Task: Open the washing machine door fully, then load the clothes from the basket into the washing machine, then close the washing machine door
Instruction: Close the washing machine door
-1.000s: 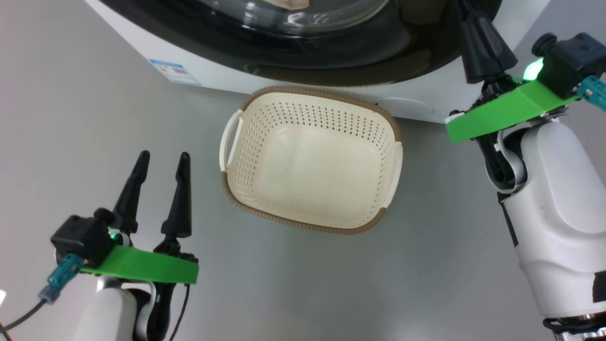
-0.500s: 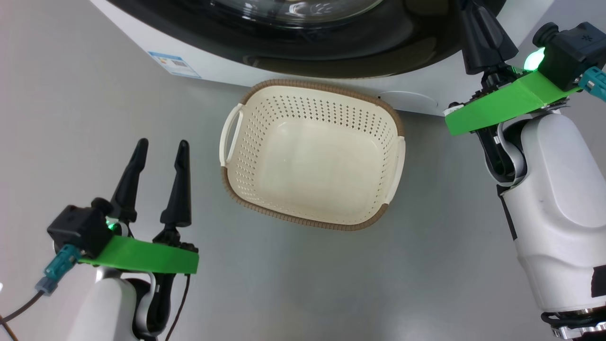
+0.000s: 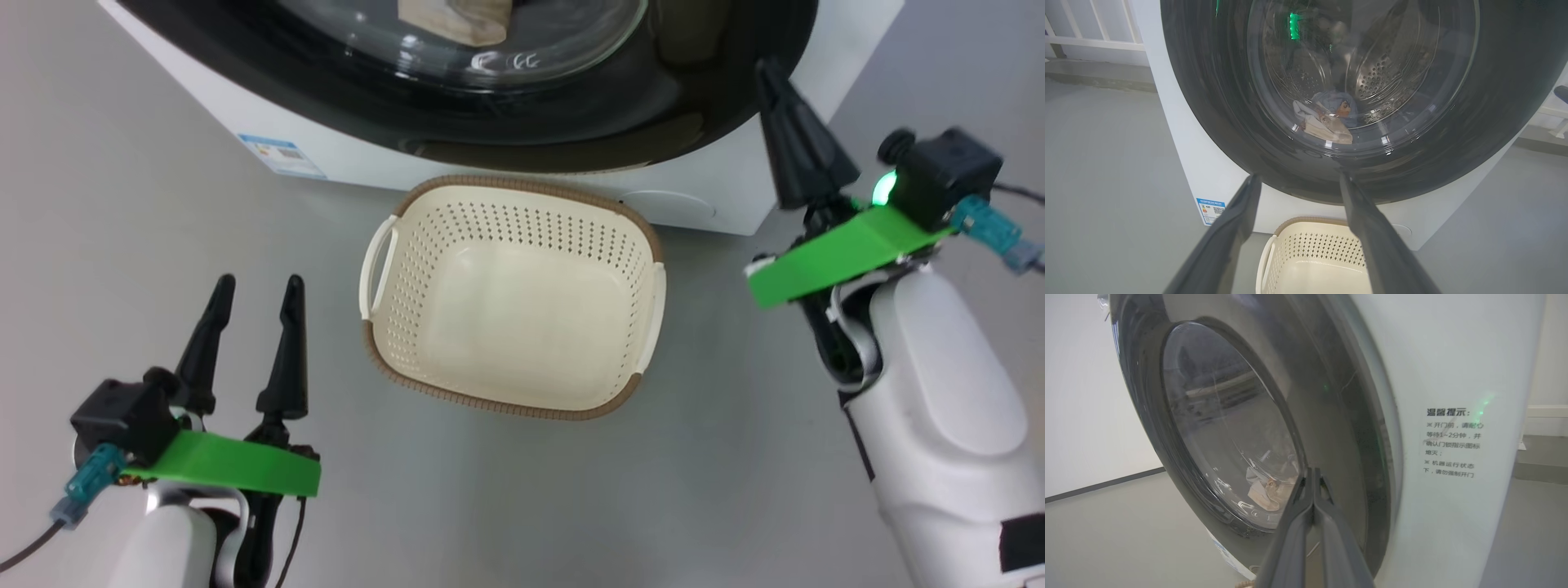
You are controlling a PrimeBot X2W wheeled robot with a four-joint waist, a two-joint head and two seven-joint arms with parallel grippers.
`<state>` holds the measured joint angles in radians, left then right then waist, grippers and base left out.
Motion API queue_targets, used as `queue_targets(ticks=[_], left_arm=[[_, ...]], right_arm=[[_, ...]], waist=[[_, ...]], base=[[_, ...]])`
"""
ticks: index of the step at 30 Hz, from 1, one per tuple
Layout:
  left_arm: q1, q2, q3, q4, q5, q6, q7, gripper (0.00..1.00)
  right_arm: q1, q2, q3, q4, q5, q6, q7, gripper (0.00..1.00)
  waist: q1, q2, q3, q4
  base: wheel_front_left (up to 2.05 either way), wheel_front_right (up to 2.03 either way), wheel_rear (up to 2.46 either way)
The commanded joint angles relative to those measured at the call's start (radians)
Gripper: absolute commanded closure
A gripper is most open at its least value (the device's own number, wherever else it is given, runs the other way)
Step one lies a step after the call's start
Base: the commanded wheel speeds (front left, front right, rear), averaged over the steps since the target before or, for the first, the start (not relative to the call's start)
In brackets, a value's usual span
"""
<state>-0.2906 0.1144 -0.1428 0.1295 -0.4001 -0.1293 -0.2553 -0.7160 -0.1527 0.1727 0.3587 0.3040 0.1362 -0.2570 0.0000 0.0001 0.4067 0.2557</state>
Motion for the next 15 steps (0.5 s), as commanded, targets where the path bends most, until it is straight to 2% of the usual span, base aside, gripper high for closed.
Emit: queue_targets(ticks=[1, 5, 15], left_arm=[[0.014, 0.039, 0.041, -0.014, 0.0, -0.001, -0.006, 0.0], [0.035, 0.053, 0.048, -0.005, -0.004, -0.001, -0.006, 0.0], [0.105, 0.093, 0.065, 0.018, -0.013, -0.001, -0.006, 0.0]], right_arm=[[0.035, 0.026, 0.023, -0.031, 0.006, -0.006, -0.005, 0.17], [0.097, 0.036, 0.019, -0.035, 0.011, -0.006, -0.005, 0.0], [0.239, 0.047, -0.01, -0.021, 0.026, -0.006, -0.005, 0.0]], waist=[[0.0, -0.0001, -0.029, -0.023], [0.0, -0.0001, -0.062, -0.046], [0.0, -0.0001, -0.153, -0.123]], base=[[0.0, 0.0, 0.0], [0.0, 0.0, 0.0], [0.0, 0.0, 0.0]])
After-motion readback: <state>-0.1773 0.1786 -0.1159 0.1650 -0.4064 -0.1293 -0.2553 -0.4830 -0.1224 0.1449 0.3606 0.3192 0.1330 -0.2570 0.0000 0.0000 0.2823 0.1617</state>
